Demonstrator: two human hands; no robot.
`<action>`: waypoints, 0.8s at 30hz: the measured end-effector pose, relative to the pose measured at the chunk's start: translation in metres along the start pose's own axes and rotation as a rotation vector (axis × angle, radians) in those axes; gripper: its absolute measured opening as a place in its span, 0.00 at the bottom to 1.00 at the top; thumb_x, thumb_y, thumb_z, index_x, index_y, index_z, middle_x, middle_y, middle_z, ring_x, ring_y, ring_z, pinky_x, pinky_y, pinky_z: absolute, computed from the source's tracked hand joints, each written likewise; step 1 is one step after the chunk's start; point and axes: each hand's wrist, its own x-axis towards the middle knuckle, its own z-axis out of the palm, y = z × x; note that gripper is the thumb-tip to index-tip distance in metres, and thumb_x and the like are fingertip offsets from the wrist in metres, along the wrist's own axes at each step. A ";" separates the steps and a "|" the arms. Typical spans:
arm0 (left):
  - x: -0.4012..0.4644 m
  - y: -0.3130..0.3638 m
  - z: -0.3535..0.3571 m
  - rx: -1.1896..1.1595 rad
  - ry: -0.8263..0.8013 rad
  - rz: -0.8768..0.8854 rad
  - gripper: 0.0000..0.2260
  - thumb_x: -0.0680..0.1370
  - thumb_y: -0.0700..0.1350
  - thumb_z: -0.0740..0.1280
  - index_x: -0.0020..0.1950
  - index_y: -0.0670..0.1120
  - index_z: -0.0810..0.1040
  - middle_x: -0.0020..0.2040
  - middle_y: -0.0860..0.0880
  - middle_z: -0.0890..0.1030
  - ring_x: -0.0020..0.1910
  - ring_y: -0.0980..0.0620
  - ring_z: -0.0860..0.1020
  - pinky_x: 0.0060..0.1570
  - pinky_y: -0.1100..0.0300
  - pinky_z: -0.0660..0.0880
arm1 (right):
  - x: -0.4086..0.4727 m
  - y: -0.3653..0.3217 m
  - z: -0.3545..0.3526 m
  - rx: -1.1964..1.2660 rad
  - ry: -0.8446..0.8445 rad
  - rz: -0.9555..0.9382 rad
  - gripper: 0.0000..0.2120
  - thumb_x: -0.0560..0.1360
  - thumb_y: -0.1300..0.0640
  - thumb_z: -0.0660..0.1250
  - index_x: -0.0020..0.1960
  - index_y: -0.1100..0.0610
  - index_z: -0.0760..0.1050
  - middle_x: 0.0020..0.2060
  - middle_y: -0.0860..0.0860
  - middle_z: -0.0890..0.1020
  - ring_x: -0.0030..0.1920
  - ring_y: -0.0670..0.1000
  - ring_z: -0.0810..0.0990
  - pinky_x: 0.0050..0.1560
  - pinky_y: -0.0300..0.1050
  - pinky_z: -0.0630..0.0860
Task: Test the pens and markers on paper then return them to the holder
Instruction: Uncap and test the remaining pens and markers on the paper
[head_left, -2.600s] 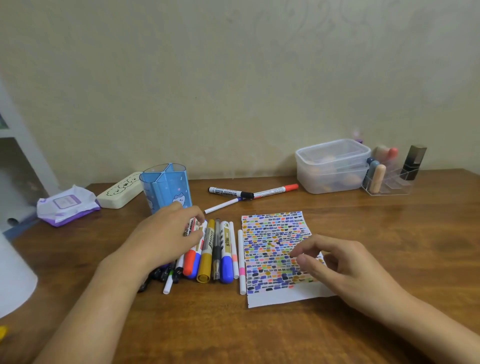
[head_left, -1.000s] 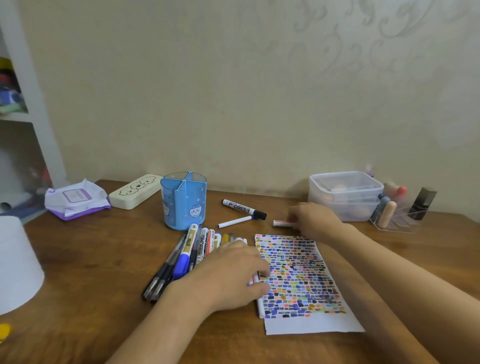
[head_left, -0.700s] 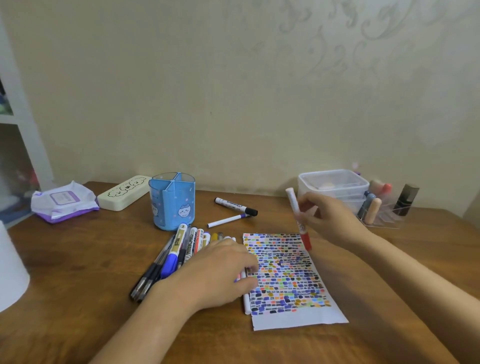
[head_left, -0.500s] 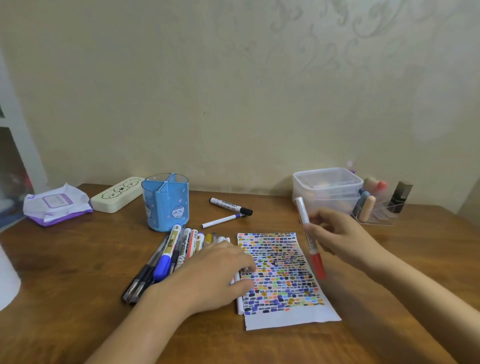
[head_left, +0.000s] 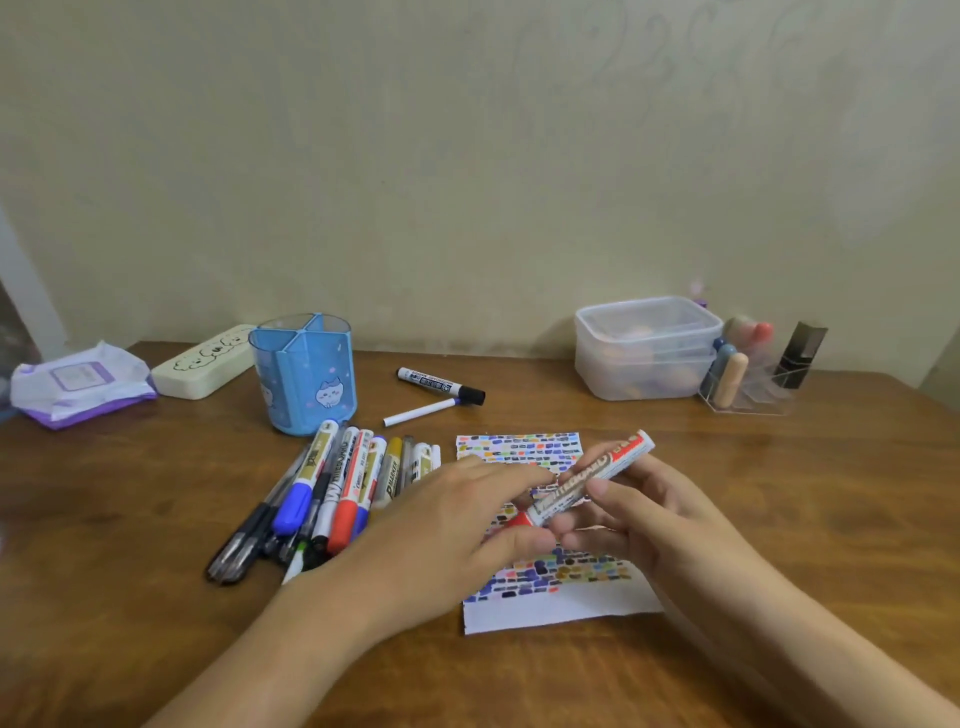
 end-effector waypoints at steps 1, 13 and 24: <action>0.000 0.003 0.002 -0.014 0.006 0.019 0.17 0.80 0.61 0.60 0.68 0.63 0.69 0.60 0.61 0.76 0.58 0.62 0.71 0.58 0.58 0.73 | -0.001 0.000 0.001 0.005 -0.010 -0.005 0.10 0.74 0.57 0.69 0.55 0.58 0.78 0.50 0.62 0.86 0.48 0.59 0.85 0.51 0.49 0.84; -0.005 0.018 0.008 -0.151 0.006 0.089 0.08 0.84 0.54 0.57 0.51 0.54 0.72 0.47 0.56 0.76 0.49 0.55 0.75 0.47 0.52 0.72 | -0.006 0.005 0.011 -0.349 0.003 -0.101 0.19 0.77 0.45 0.69 0.39 0.60 0.72 0.28 0.52 0.74 0.29 0.48 0.70 0.30 0.35 0.66; -0.001 0.018 0.002 -0.307 -0.133 0.097 0.08 0.84 0.54 0.59 0.52 0.56 0.77 0.47 0.57 0.82 0.50 0.57 0.79 0.49 0.56 0.74 | -0.008 0.004 0.001 -0.322 -0.178 -0.007 0.15 0.77 0.45 0.64 0.36 0.52 0.75 0.31 0.55 0.80 0.30 0.52 0.74 0.32 0.41 0.66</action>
